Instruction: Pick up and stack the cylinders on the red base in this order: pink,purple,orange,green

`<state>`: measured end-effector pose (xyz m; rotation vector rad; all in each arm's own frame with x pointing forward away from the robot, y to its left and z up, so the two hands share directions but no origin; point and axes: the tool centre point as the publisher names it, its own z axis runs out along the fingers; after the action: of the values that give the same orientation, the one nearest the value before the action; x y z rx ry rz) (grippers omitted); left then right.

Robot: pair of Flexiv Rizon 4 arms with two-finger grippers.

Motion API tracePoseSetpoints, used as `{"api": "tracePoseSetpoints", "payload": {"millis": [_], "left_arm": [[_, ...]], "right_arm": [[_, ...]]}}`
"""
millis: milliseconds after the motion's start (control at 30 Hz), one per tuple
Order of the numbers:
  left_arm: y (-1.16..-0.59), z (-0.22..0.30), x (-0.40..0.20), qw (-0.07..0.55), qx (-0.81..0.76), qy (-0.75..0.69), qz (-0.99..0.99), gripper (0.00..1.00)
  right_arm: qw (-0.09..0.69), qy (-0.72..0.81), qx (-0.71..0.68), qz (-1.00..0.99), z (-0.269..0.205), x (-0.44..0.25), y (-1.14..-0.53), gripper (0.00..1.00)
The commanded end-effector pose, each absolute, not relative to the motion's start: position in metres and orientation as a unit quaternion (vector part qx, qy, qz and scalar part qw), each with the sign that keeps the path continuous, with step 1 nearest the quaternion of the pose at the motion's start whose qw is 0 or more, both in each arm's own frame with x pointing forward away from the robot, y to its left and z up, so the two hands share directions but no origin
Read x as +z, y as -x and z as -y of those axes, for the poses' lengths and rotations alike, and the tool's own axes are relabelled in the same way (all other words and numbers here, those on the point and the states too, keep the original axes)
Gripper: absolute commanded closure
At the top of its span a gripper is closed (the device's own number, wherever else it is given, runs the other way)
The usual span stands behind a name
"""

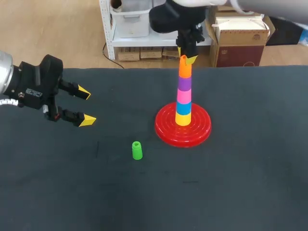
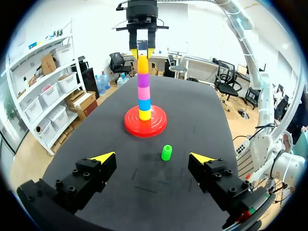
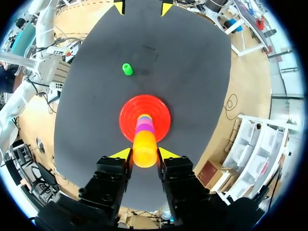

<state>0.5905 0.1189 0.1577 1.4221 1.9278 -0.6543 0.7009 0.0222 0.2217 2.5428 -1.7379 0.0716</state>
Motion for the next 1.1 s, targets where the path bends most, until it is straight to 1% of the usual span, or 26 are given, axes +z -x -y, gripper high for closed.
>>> {"api": "tracePoseSetpoints", "payload": {"millis": [33, 167, 200, 267, 333, 467, 567, 667, 833, 967, 1100], "left_arm": [[-0.59, -0.12, 0.156, 0.326, -0.25, -0.542, -0.733, 0.0], [-0.59, -0.12, 0.156, 0.326, -0.25, -0.542, -0.733, 0.0], [-0.59, -0.12, 0.156, 0.326, -0.25, -0.542, -0.733, 0.0], [-0.59, -0.12, 0.156, 0.326, -0.25, -0.542, -0.733, 0.0], [-0.59, -0.12, 0.156, 0.326, -0.25, -0.542, -0.733, 0.0], [-0.59, -0.12, 0.156, 0.326, -0.25, -0.542, -0.733, 0.0], [-0.59, -0.12, 0.156, 0.326, -0.25, -0.542, -0.733, 0.0], [-0.59, -0.12, 0.156, 0.326, -0.25, -0.542, -0.733, 0.0], [-0.59, -0.12, 0.156, 0.326, -0.25, -0.542, -0.733, 0.0], [-0.59, -0.12, 0.156, 0.326, -0.25, -0.542, -0.733, 0.0], [-0.59, -0.12, 0.156, 0.326, -0.25, -0.542, -0.733, 0.0]], "right_arm": [[0.054, -0.82, 0.006, 0.569, -0.026, 0.209, -0.712, 1.0], [0.05, -0.815, 0.0, 0.578, -0.019, 0.206, -0.708, 1.0], [0.049, -0.814, -0.001, 0.579, -0.017, 0.206, -0.707, 0.96], [0.044, -0.806, -0.001, 0.59, -0.013, 0.208, -0.704, 0.62], [0.041, -0.805, -0.002, 0.591, -0.011, 0.209, -0.7, 0.0], [0.023, -0.799, 0.005, 0.601, -0.008, 0.218, -0.693, 0.0], [0.024, -0.791, 0.047, 0.609, -0.006, 0.231, -0.69, 0.0], [0.009, -0.785, 0.09, 0.613, -0.007, 0.251, -0.683, 0.0], [-0.05, -0.793, 0.111, 0.597, -0.023, 0.281, -0.664, 0.0], [-0.081, -0.822, 0.072, 0.558, -0.048, 0.274, -0.639, 0.0], [-0.071, -0.839, 0.045, 0.538, -0.068, 0.245, -0.618, 0.0]]}}
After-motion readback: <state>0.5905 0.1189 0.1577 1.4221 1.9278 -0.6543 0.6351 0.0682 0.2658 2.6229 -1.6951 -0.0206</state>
